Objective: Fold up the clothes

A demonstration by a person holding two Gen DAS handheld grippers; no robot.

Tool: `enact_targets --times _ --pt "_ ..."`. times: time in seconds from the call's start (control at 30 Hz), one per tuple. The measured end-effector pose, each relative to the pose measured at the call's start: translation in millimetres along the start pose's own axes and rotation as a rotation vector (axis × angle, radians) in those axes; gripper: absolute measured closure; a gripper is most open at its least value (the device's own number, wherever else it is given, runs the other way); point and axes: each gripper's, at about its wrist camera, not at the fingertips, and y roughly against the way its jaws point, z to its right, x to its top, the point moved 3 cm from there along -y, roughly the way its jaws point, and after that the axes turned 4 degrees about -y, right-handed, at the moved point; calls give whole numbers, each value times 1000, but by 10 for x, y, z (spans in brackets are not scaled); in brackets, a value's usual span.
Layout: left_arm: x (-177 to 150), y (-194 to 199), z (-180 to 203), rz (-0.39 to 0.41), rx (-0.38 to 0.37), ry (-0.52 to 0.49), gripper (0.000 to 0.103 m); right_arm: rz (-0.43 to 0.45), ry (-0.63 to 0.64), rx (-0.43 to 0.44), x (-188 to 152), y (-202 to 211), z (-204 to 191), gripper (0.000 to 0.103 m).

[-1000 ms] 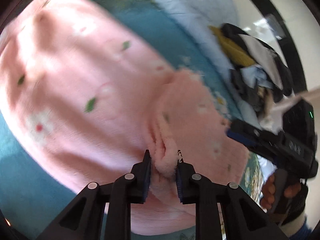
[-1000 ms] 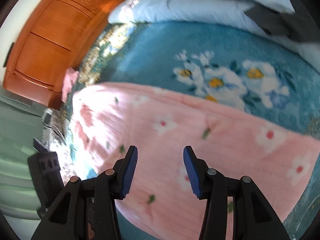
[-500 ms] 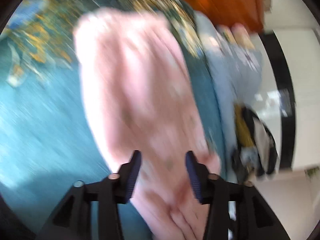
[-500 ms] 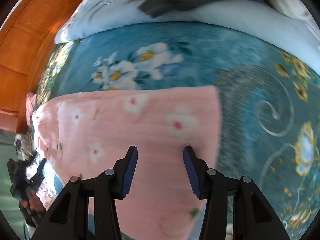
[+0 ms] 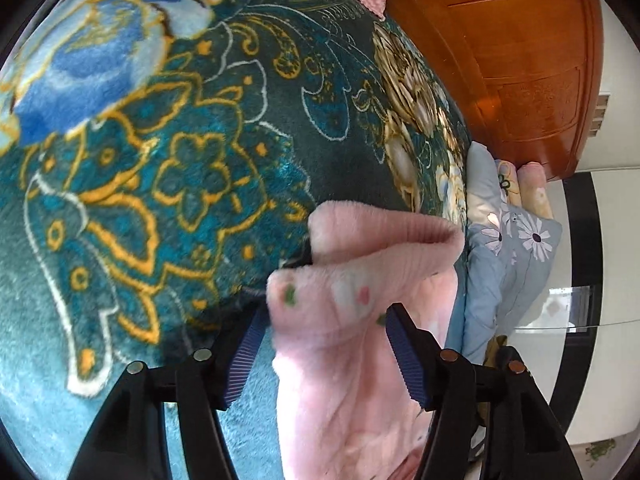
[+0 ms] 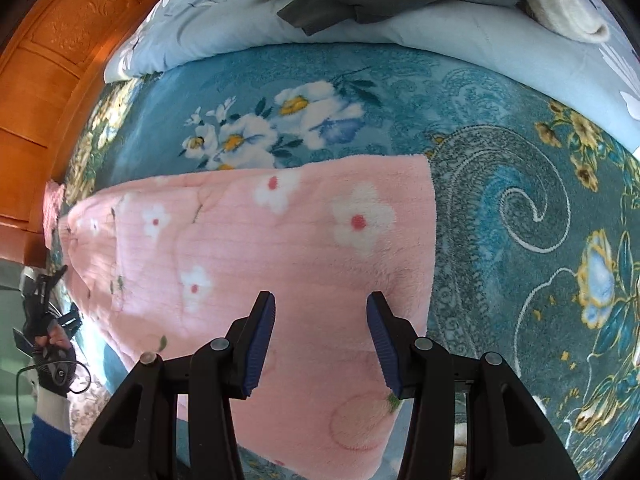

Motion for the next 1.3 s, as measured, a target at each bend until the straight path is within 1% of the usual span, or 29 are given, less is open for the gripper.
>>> enact_targets --times 0.03,0.07,0.1,0.13,0.23,0.3,0.37,0.47,0.53,0.63,0.7,0.77,0.9,1.0,1.1,1.2,1.3 --pt "8 9 18 6 22 -20 66 -1 -4 6 -4 4 -4 54" --pt "12 17 39 8 44 -39 77 -3 -8 13 -8 7 -7 54" --pt "5 30 77 9 60 -56 78 -4 -11 19 -12 11 -12 54" --pt "-9 64 130 18 58 -77 81 -3 -9 27 -19 11 -22 54" --pt "-57 188 330 42 40 -142 82 2 -4 50 -37 11 -47 54" --pt "-116 316 588 59 13 -215 83 4 -1 68 -49 5 -55 54" --pt "-211 452 904 73 -24 -302 83 7 -4 89 -57 0 -46 54" --pt "-490 670 1514 82 -105 -479 83 15 -20 119 -64 15 -2 54" --pt "-708 802 1862 75 -170 -573 83 25 -30 137 -59 40 43 54" --pt "-1134 961 2354 39 -288 -701 83 43 -43 160 -48 91 125 54" --pt "-1489 1034 2645 -2 -344 -808 83 54 -55 170 -46 122 192 54" --pt "-1817 1047 2858 -51 -384 -896 83 62 -70 179 -54 148 268 54" --pt "-2509 901 3022 -191 -419 -1008 83 70 -104 192 -96 185 424 54" --pt "-3058 589 2899 -341 -378 -1025 83 79 -127 196 -138 218 550 54" --pt "-3535 293 2713 -470 -313 -1042 83 84 -148 188 -182 234 682 54" --pt "-3951 81 2507 -563 -221 -1051 82 86 -182 184 -229 241 816 54" --pt "-4198 -67 2335 -597 -126 -1073 80 84 -223 197 -253 231 913 54"
